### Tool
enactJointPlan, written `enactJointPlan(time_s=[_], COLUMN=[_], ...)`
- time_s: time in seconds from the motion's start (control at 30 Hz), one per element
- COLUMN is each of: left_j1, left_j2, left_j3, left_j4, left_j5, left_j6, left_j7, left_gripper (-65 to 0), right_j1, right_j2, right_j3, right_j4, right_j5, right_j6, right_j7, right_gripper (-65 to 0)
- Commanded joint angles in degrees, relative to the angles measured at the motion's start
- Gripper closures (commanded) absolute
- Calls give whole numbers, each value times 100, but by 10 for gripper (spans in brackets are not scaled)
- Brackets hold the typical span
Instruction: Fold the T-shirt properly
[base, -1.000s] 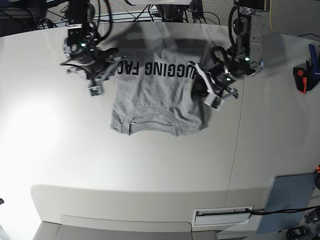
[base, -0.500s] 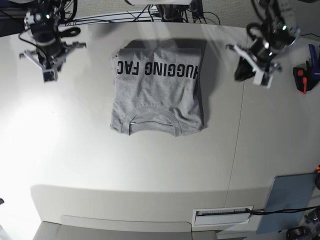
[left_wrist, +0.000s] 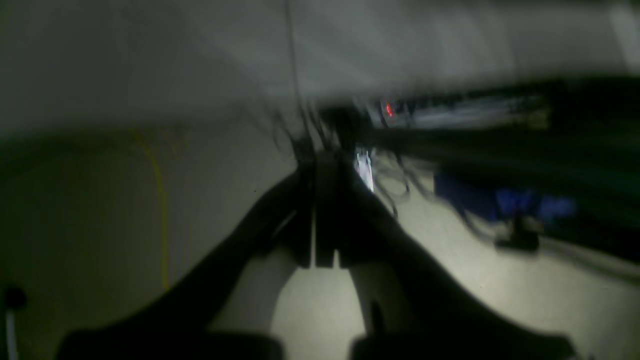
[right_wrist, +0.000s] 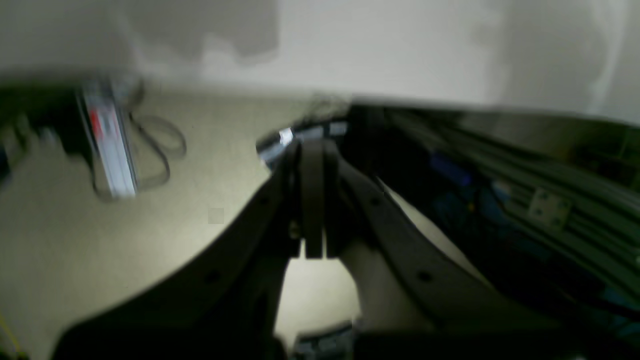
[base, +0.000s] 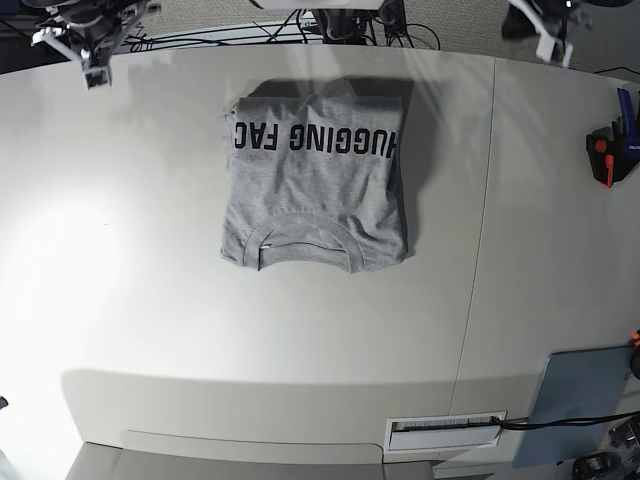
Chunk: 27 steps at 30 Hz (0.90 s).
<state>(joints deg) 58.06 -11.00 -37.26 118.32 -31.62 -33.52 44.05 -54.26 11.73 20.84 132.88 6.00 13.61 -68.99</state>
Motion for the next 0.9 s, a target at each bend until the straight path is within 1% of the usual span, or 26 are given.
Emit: enactJointPlan(time_s=[0.0,0.13,0.23,0.33,0.4,0.5,0.57,0.63,0.73,0.87], left_j1=[142,192,177,146,66,-153,-337,-527,-815,-1187], left_j2=[-44,-44,-46,-50,-70,-195,-321,-448,-662,-874], left_j3=[-44,-44,-42,-42,-42,-37,-9,96,442,1121], left_j4=[-15,-575,-1161,-1799,-2269,-3086,-3692,-4282,-5088,-5934], left_j5=[-144,-472,-544,-629,-654,-726,-719,-673,-234,380], left_j6=[-22,-50,-380,-640,-648,-648,-648,-648,-648,-648], left_j7=[-33,118,111,94,92,72,-125,-374,-839,-1720], left_gripper=[0,0,0,0,0,0,0,0,0,0], right_j1=[-175,-485,-592,-590,-588,-573,-492,-302,116,697], right_j2=[50,48,48,50,50,55,76,170,374,590], right_j3=[39,37,24,22,22,22,22,22,22,22], right_j4=[98,87,-44,-439,-839,-1565,-2096,-2684,-3646,-4946], right_j5=[-22,116,170,170,170,170,173,173,175,212], right_j6=[17,37,125,227,284,389,422,422,424,428], right_j7=[-4,-46,-142,-190,-186,-144,-61,13,70,293], right_gripper=[0,0,0,0,0,0,0,0,0,0])
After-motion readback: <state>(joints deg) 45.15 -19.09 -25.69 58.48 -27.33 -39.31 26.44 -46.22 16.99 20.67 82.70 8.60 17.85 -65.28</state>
